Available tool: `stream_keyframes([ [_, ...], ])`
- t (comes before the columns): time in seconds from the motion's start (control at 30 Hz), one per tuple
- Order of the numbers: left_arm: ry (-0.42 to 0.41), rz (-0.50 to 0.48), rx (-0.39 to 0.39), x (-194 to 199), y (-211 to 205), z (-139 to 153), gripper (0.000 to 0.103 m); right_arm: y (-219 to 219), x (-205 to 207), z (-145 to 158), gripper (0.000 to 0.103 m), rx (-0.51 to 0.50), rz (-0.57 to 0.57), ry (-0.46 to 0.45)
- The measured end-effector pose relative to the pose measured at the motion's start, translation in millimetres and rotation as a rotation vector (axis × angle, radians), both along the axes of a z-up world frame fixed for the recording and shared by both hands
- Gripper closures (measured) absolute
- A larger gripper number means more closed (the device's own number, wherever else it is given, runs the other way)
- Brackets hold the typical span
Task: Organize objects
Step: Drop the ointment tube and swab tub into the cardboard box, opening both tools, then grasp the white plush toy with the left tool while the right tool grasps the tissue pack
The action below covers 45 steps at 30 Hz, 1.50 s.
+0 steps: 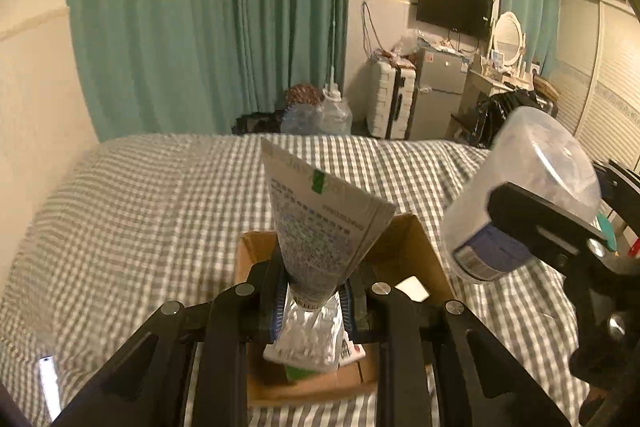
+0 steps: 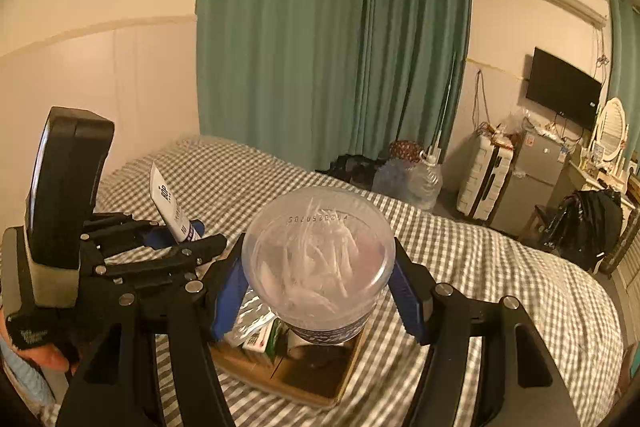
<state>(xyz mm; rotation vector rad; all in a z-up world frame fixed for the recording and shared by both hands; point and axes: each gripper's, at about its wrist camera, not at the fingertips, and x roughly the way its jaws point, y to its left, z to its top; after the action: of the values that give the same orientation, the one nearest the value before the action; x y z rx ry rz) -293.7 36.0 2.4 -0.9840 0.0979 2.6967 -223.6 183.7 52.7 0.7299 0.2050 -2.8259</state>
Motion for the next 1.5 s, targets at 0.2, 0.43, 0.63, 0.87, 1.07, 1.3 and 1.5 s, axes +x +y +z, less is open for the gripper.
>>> stream_keyframes([
  [0.2,-0.084,-0.005,0.003,-45,2,-52,0.081,6,-71,-47,0.040,-0.024,0.003,-0.087],
  [0.43,-0.126,-0.017,0.020,-60,0,-87,0.081,15,-110,-97,0.040,-0.067,-0.002,-0.175],
  [0.63,-0.113,-0.013,0.029,-48,-3,-80,0.066,13,-104,-100,0.031,-0.065,-0.008,-0.178],
  [0.87,-0.027,0.050,0.023,-3,-16,-23,0.018,19,-45,-43,0.020,-0.089,-0.036,-0.064],
  [1.07,0.059,0.110,0.023,66,-27,42,0.002,13,37,22,0.019,-0.035,-0.020,0.011],
  [1.3,0.077,0.174,0.020,147,-44,74,0.001,2,139,63,0.016,0.061,0.015,0.059],
  [1.5,0.009,0.204,0.029,207,-59,37,0.001,-1,201,30,0.016,0.143,0.027,0.017],
])
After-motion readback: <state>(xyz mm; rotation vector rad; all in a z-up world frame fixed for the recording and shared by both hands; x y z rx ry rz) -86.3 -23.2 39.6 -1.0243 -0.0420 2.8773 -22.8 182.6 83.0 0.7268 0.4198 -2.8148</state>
